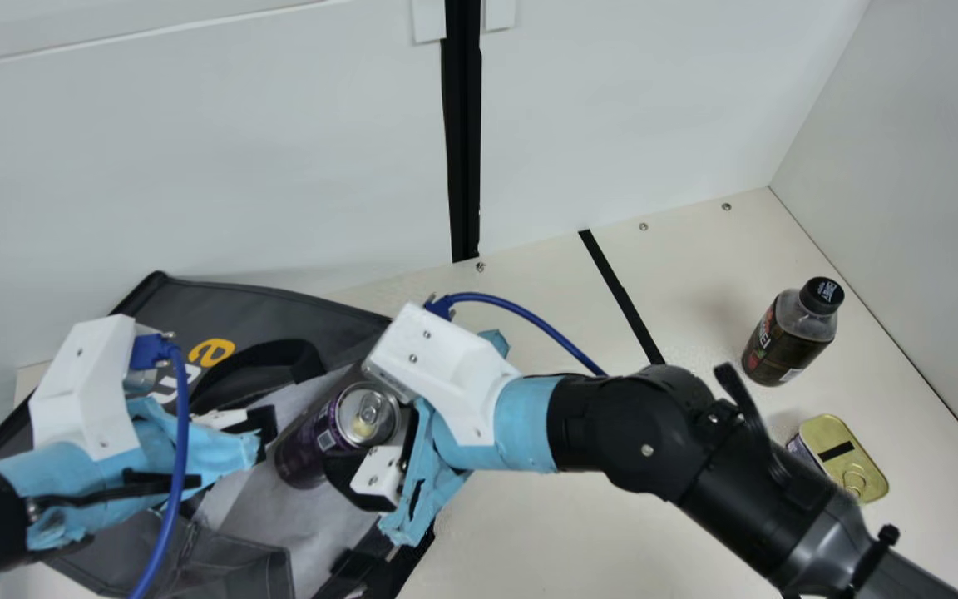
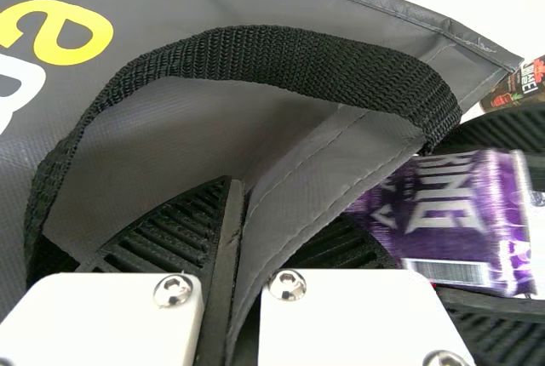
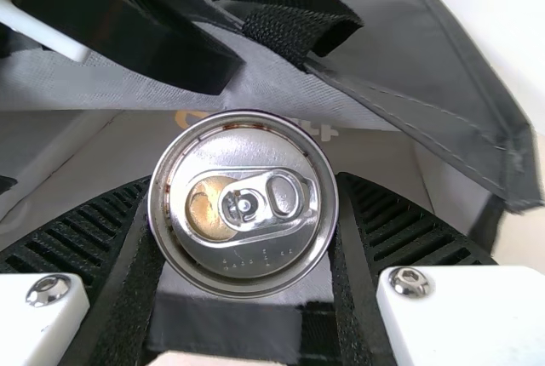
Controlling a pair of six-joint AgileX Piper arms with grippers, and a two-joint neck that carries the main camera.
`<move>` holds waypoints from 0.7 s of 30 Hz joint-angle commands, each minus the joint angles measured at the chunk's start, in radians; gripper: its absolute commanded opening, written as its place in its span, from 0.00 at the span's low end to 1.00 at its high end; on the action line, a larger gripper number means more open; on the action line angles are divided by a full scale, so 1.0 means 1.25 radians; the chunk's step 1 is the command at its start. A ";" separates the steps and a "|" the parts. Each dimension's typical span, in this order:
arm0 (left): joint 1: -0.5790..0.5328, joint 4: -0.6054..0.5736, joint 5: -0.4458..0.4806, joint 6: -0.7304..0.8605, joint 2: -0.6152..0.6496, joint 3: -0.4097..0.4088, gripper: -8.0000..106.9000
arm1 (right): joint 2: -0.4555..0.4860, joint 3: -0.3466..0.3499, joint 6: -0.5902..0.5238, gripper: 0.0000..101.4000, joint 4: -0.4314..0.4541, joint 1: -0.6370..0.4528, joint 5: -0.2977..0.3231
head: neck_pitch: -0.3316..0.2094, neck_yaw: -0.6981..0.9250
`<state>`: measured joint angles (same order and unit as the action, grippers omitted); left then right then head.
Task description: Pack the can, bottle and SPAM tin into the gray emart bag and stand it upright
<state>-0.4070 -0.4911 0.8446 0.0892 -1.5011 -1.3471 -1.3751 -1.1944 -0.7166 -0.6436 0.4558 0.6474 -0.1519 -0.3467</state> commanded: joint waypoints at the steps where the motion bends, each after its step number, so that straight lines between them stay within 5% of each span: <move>1: 0.000 0.000 0.000 0.000 0.000 0.000 0.00 | -0.008 0.002 -0.008 0.00 -0.006 0.003 -0.011 | -0.018 -0.002; 21: 0.000 0.000 0.000 0.000 0.000 0.000 0.00 | -0.111 0.013 -0.082 0.00 -0.086 0.046 -0.094 | -0.018 -0.002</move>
<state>-0.4070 -0.4911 0.8446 0.0892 -1.5011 -1.3471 -1.5095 -1.1787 -0.8186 -0.7475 0.5132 0.5281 -0.1519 -0.3467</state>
